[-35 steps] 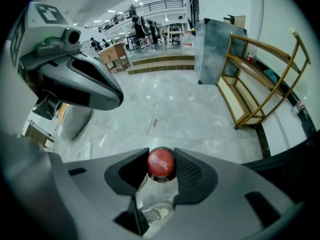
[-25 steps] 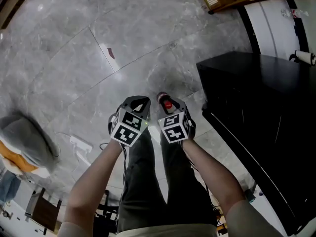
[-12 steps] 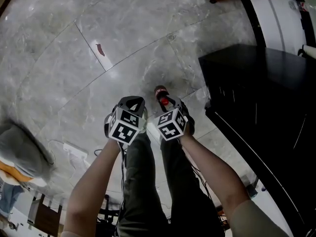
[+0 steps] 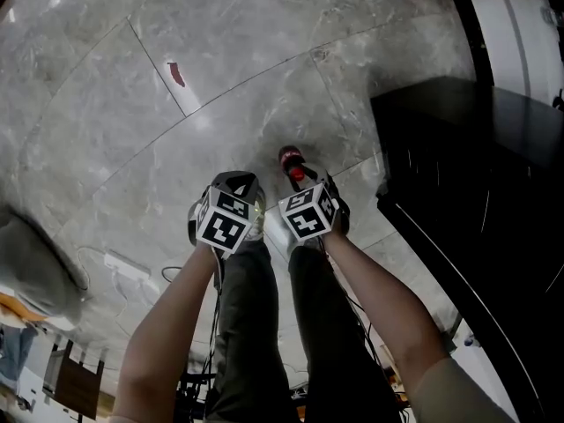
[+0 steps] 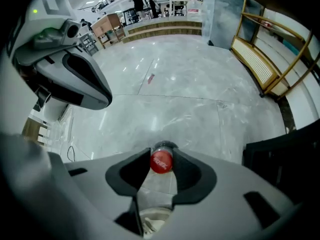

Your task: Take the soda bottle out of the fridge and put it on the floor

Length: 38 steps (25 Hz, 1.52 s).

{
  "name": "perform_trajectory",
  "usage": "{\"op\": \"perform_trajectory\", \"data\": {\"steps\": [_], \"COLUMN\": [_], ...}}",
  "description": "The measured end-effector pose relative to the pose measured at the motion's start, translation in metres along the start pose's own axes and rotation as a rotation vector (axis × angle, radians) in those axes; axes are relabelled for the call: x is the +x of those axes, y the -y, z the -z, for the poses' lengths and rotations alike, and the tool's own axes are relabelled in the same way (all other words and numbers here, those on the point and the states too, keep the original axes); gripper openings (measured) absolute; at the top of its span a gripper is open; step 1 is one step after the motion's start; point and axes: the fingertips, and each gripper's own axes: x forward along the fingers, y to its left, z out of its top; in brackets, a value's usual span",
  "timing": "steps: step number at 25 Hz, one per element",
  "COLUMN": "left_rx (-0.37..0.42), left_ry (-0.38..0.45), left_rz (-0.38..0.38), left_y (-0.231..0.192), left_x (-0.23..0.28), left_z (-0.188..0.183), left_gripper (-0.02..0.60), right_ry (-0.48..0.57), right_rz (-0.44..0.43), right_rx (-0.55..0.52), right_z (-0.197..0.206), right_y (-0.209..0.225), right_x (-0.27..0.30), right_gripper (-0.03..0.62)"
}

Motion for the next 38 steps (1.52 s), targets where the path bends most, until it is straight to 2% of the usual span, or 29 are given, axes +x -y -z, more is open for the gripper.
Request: {"op": "perform_trajectory", "data": {"steps": [8, 14, 21, 27, 30, 38], "left_rx": [-0.038, -0.058, -0.061, -0.050, -0.034, 0.029], "left_ry": [-0.021, -0.033, -0.035, -0.041, -0.041, 0.018], "left_rz": [0.005, 0.021, 0.018, 0.009, 0.003, -0.034], "left_y": [-0.002, 0.003, 0.006, 0.017, 0.023, 0.048], "left_x": [0.027, 0.027, 0.026, 0.007, -0.009, -0.061], "left_z": [0.017, 0.026, 0.022, 0.016, 0.010, -0.028], "left_gripper": [0.006, 0.006, 0.006, 0.006, 0.006, 0.006], "right_ry": [-0.051, -0.044, -0.080, -0.072, -0.060, 0.083], "right_rz": [-0.010, -0.019, 0.054, 0.052, 0.065, 0.095], "right_rx": [0.013, 0.032, -0.022, -0.014, -0.012, 0.010], "right_z": [0.021, 0.024, 0.026, 0.023, 0.016, -0.020], "right_y": [0.001, 0.006, 0.019, 0.021, 0.023, 0.039], "right_x": [0.029, 0.030, 0.022, -0.006, -0.028, -0.118], "right_gripper": [0.120, 0.120, 0.115, 0.101, 0.050, 0.005]}}
